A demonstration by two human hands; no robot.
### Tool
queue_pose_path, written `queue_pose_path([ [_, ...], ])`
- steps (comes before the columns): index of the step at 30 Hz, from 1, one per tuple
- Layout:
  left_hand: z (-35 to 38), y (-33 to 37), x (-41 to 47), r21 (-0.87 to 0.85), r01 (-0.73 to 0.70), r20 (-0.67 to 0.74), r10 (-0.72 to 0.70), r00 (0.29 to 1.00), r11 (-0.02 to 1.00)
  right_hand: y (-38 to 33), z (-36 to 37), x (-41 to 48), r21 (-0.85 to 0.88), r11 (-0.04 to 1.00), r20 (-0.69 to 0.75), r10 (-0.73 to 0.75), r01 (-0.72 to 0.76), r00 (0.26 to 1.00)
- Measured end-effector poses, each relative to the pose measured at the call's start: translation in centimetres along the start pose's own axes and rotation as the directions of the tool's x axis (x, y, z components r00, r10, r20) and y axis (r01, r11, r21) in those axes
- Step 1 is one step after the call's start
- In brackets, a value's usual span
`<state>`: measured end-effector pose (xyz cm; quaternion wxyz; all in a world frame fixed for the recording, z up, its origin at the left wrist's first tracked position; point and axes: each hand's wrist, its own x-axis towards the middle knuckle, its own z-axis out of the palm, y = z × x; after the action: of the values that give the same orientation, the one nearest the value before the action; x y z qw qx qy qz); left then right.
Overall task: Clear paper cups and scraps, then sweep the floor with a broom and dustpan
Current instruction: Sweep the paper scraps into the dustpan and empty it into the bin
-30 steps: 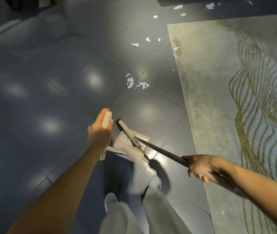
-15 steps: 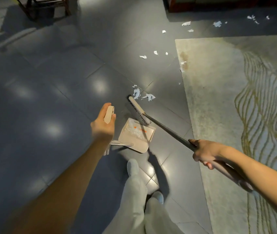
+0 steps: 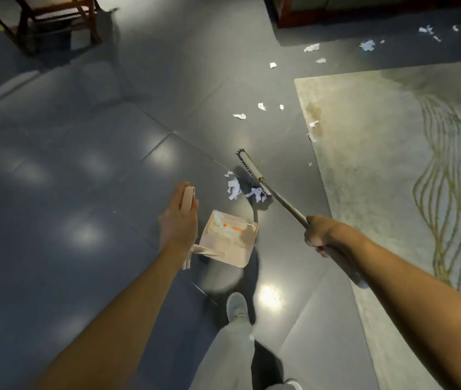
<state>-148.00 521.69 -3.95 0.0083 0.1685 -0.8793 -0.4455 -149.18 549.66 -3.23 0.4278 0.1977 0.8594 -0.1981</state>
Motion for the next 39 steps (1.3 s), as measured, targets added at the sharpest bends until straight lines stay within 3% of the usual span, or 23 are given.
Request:
queue_pose_path([
  [3,0.4,1.2,3.8,-0.028,0.038,0.018,-0.037,0.999,0.999,-1.8,-0.4,3.0,0.019,0.999,0.012,0.035,-0.035,0.999],
  [9,1.9,3.0,5.8,-0.006,0.038,0.011,-0.038,0.999,0.999,-2.2,-1.3,3.7,0.172,0.981,0.308,0.036,-0.093,0.951],
  [13,1.9,3.1,5.8,-0.001,0.083,0.01,-0.083,0.996,0.997,-1.8,-3.6,2.2,0.169,0.984,0.305,0.001,-0.055,0.952],
  [19,2.6,4.2,6.8,0.025,0.08,-0.03,-0.079,0.996,0.997,-3.7,-9.1,3.8,0.0,0.997,0.19,-0.072,0.073,0.979],
  [27,3.8,4.5,8.2,-0.002,0.141,-0.073,-0.14,0.987,0.99,-8.2,-12.0,11.5,-0.283,0.943,0.145,-0.136,0.173,0.98],
  [34,4.3,5.5,9.7,-0.028,0.167,-0.065,-0.168,0.984,0.986,-7.6,-9.6,12.5,-0.363,0.911,0.33,-0.072,0.197,0.941],
  [39,4.7,6.2,10.2,-0.053,0.189,-0.042,-0.191,0.981,0.981,-3.9,-8.8,9.2,-0.22,0.964,0.475,-0.029,0.151,0.879],
])
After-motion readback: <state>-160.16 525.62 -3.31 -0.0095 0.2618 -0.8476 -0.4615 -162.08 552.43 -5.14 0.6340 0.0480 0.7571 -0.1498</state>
